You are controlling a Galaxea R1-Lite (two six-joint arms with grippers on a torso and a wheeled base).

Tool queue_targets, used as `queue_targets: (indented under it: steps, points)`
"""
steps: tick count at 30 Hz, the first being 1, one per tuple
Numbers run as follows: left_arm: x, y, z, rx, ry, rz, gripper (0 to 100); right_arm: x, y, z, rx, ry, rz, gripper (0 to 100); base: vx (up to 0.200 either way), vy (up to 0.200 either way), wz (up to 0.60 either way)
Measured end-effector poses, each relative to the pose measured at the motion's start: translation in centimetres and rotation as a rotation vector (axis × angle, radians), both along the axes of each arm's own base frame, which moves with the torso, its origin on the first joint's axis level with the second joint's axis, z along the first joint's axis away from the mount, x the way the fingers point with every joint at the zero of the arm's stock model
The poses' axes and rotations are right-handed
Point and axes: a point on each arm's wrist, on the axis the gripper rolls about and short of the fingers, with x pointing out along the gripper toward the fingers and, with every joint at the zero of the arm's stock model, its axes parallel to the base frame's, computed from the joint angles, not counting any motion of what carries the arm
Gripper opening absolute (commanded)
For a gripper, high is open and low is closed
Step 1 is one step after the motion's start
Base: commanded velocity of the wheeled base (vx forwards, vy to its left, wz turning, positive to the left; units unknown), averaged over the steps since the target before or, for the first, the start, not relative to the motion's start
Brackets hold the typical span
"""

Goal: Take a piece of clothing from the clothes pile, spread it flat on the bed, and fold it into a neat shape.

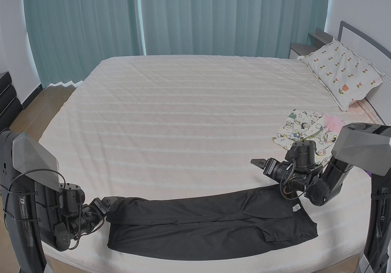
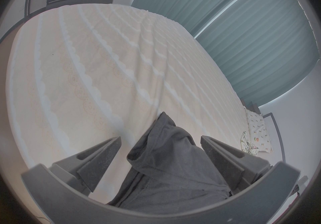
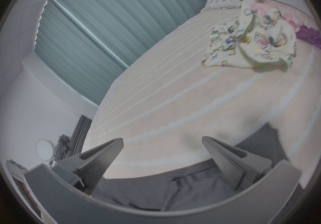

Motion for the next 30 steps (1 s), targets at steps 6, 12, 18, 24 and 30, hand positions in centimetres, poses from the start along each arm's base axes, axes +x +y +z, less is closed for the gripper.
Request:
queue_targets:
  steps: [6,12,18,24,30]
  points:
    - [-0.8,-0.5,-0.1,0.003,0.028,-0.023,100,-2.5,-2.5,0.8,-0.012,0.057,-0.049,100,-0.067,0.0,0.0]
    - [-1.7,-0.9,-0.1,0.006,0.058,-0.043,100,-5.7,-4.2,0.4,0.038,0.155,-0.12,100,-0.2,0.0,0.0]
    - [-2.0,-1.0,-0.1,0.008,0.073,-0.051,100,-6.5,-5.0,0.1,0.101,0.168,-0.173,100,-0.033,0.0,0.0]
    - [-2.0,-1.1,-0.1,0.009,0.071,-0.053,100,-6.6,-6.2,-0.6,0.095,0.176,-0.207,100,0.0,0.0,0.0]
    - [-2.0,-1.1,-0.1,0.006,0.07,-0.053,100,-5.5,-7.8,-1.2,0.048,0.159,-0.179,100,0.0,0.0,0.0]
